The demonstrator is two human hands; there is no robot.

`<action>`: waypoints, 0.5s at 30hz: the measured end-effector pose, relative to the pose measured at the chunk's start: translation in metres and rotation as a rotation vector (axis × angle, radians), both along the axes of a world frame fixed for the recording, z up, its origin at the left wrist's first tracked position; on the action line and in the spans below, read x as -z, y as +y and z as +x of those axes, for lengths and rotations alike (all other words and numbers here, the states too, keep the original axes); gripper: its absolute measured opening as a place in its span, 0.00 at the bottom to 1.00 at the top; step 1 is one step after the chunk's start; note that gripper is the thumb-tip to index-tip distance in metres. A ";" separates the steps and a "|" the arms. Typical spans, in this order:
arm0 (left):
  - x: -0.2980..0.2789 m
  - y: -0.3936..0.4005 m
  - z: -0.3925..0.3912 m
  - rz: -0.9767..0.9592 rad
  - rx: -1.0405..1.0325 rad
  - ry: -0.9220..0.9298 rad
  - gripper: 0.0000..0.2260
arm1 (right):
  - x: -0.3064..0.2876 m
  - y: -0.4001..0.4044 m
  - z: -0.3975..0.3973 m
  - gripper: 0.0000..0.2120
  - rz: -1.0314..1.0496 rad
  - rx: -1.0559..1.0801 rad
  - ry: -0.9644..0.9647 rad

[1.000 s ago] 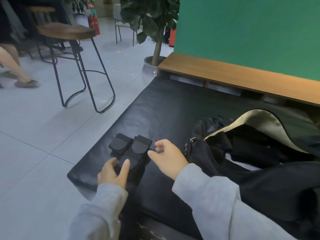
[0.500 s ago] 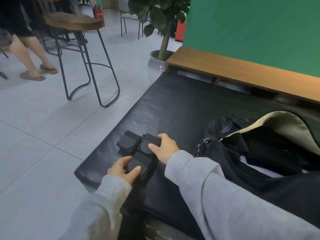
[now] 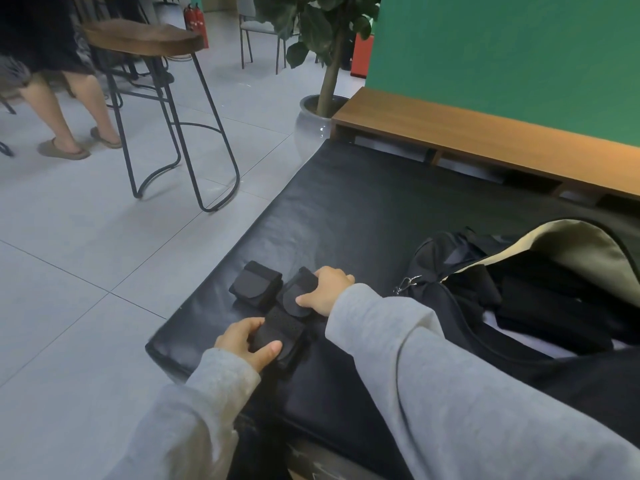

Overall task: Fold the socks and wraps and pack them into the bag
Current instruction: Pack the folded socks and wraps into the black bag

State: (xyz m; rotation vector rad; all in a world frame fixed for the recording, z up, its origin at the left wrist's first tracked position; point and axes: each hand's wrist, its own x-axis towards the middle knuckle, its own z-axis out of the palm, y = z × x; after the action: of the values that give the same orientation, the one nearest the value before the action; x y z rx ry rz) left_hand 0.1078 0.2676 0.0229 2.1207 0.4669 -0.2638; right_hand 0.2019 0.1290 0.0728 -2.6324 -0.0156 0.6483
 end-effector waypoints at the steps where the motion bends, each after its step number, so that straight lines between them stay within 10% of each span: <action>1: 0.000 -0.001 0.000 -0.004 -0.009 -0.010 0.21 | -0.001 -0.002 -0.001 0.23 -0.015 0.001 0.002; 15: -0.015 -0.015 -0.019 -0.396 -0.005 -0.248 0.15 | -0.049 -0.049 -0.051 0.17 0.089 -0.030 -0.196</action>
State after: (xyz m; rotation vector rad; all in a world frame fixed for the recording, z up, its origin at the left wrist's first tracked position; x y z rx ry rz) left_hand 0.0893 0.2525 0.0379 1.7350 0.2486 -0.0782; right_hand 0.1509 0.0800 0.1216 -2.6030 -0.1395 0.3883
